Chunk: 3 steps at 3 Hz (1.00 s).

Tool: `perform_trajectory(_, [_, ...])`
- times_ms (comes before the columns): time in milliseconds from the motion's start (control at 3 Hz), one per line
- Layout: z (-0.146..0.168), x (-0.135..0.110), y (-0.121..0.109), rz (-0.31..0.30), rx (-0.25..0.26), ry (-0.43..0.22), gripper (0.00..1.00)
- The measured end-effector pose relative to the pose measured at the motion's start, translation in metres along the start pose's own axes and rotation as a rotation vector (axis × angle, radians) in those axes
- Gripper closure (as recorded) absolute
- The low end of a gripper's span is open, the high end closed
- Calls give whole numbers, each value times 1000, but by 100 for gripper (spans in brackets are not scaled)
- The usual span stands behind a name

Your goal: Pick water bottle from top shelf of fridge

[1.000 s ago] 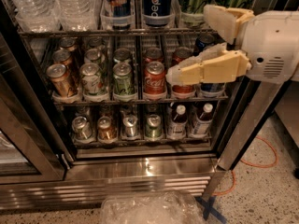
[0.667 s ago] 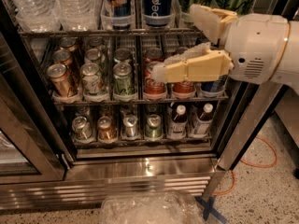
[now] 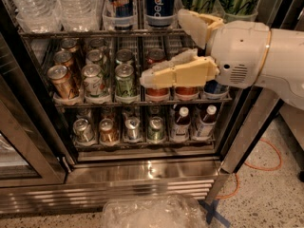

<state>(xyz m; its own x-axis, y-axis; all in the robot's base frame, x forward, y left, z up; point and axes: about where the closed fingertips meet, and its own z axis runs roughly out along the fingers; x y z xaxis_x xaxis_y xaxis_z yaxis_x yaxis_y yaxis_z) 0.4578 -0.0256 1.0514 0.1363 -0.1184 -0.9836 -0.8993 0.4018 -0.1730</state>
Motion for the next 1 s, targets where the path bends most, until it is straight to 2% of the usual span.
perform_trajectory(333, [13, 9, -2, -4, 10, 19, 0])
perform_trajectory(667, [32, 22, 2, -6, 44, 39, 0])
perform_trajectory(1000, [54, 33, 6, -4, 88, 15, 0])
